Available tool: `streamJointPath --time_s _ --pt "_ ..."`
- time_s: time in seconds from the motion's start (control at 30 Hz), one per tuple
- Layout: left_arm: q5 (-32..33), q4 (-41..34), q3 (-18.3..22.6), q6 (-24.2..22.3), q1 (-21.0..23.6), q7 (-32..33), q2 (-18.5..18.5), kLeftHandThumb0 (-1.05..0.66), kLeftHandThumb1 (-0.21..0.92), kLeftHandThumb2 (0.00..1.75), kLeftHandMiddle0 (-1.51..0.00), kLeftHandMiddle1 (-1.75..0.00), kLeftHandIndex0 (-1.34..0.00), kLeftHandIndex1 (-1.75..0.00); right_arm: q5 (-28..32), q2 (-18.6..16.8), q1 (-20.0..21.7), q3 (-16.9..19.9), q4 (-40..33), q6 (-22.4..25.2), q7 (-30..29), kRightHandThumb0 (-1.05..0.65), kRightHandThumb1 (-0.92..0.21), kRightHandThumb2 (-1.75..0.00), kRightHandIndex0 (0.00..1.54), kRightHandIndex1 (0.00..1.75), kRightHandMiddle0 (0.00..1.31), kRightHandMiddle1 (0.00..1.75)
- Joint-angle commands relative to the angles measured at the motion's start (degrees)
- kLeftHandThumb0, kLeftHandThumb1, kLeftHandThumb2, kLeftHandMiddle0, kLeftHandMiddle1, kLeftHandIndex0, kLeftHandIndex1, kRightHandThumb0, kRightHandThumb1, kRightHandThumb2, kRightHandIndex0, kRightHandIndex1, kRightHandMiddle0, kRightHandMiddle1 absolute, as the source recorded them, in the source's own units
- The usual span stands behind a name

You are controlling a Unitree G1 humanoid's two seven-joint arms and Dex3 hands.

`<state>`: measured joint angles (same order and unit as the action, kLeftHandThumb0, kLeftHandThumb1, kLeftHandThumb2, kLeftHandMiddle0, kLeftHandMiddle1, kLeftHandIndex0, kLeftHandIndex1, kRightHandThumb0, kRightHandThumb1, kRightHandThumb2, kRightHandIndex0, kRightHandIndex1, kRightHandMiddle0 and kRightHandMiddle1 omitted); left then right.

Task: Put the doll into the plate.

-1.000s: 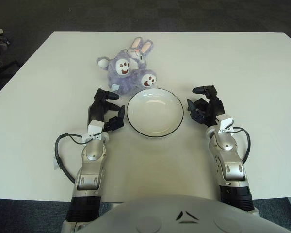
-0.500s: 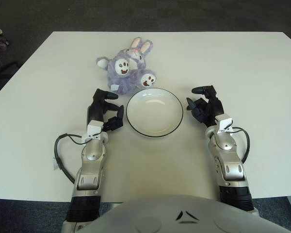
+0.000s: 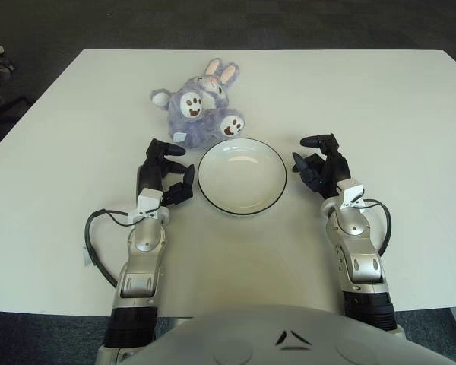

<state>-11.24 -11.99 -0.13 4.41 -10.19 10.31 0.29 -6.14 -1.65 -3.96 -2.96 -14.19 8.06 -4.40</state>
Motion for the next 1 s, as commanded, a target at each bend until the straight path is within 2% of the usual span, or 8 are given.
streamJointPath --time_s 0.0,0.3,0.43,0.47,0.53,0.6,0.7,0.97 --pt "-0.3 1.7 -0.1 -0.9 -0.6 0.0 -0.2 -0.01 0.59 0.83 -0.58 -1.39 -0.36 -1.63 -0.1 -0.2 -0.8 -0.2 0.0 0.9 -0.2 0.35 -0.92 -0.28 0.44 1.48 0.04 1.54" --pt "-2.0 1.5 -0.2 -0.2 -0.7 1.7 -0.6 0.00 0.70 0.66 -0.58 -1.37 -0.31 -1.58 -0.2 -0.2 -1.0 -0.5 -0.5 1.4 0.0 0.34 -0.92 -0.31 0.41 1.51 0.02 1.55" --pt "-1.7 1.5 -0.1 1.1 -0.8 2.3 -1.1 0.27 0.79 0.46 -0.54 -1.40 -0.15 -1.49 -0.1 -0.2 -1.0 -0.5 -0.6 1.4 -0.1 0.34 -0.92 -0.31 0.41 1.51 0.02 1.58" --pt "-1.4 1.6 -0.1 1.5 -0.8 2.4 -1.3 0.16 0.69 0.55 -0.50 -1.36 -0.13 -1.47 -0.2 -0.2 -1.1 -0.6 -0.7 1.3 -0.2 0.34 -0.92 -0.31 0.41 1.51 0.02 1.58" --pt "-0.9 1.7 0.0 2.4 -0.8 2.6 -1.5 -0.12 0.37 0.94 -0.39 -1.25 -0.07 -1.42 -0.3 -0.2 -1.1 -0.7 -0.6 1.2 -0.4 0.34 -0.92 -0.32 0.41 1.51 0.02 1.59" --pt "-0.5 1.8 0.2 3.7 -0.8 3.3 -2.1 -0.20 0.22 1.13 -0.31 -1.16 -0.03 -1.37 -0.4 -0.2 -1.1 -0.7 -0.6 1.1 -0.4 0.34 -0.92 -0.31 0.41 1.51 0.02 1.59" --pt "-0.6 2.5 0.3 6.0 -0.7 4.8 -2.6 -0.21 0.14 1.23 -0.25 -1.07 -0.01 -1.30 -0.5 -0.1 -1.1 -0.8 -0.6 1.2 -0.4 0.34 -0.92 -0.31 0.41 1.51 0.02 1.58" --pt "-3.4 6.1 0.7 15.7 0.6 11.2 -3.4 -0.21 0.09 1.28 -0.19 -0.92 0.00 -1.23 -0.5 -0.3 -0.9 -0.8 -0.3 1.4 -0.8 0.34 -0.92 -0.31 0.41 1.51 0.02 1.58"
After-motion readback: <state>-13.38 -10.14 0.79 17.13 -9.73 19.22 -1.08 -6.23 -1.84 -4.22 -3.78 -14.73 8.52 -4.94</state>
